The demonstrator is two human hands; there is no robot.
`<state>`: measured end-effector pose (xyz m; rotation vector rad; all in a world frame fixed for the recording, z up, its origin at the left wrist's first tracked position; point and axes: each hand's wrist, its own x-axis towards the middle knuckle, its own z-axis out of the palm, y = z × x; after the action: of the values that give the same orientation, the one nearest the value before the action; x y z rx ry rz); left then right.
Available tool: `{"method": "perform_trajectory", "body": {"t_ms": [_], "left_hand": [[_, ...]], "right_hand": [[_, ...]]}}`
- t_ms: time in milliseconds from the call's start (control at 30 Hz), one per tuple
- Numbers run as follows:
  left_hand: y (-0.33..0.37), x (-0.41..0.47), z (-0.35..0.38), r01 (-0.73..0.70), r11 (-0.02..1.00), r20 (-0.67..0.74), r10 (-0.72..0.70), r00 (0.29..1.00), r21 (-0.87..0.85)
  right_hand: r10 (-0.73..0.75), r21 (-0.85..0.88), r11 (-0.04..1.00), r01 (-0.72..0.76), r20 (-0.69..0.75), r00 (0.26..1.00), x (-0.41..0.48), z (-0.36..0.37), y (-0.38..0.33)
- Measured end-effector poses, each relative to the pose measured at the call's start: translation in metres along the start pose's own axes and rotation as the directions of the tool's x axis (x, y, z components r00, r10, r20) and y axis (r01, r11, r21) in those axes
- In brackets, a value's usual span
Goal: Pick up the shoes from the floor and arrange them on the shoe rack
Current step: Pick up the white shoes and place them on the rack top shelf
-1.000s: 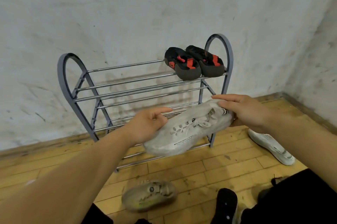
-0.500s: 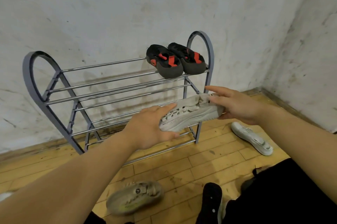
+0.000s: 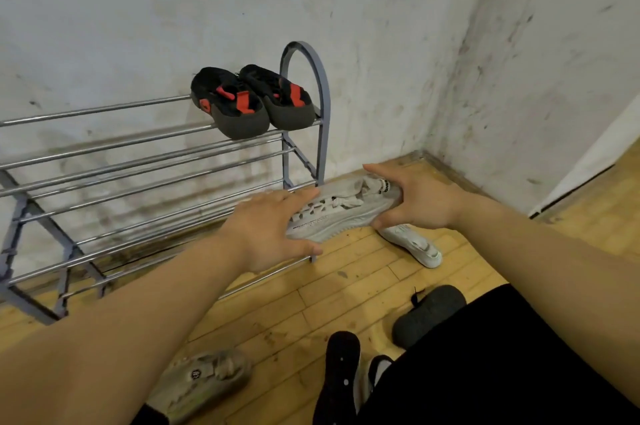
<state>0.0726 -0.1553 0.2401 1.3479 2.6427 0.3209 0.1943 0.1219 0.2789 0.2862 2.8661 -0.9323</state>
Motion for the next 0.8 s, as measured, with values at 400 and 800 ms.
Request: {"method": "perform_trajectory", "body": {"t_ms": [400,800], "left_hand": [[0.024,0.045,0.043,-0.023,0.995,0.152,0.037,0.988,-0.095],[0.045,0.098,0.091,-0.026,0.999,0.147,0.030,0.989,-0.028]], "right_hand": [[0.164,-0.005,0.986,-0.164,0.099,0.981,0.005,-0.018,0.046],[0.324,0.357,0.844,-0.401,0.257,0.910,0.015,-0.027,0.117]]}}
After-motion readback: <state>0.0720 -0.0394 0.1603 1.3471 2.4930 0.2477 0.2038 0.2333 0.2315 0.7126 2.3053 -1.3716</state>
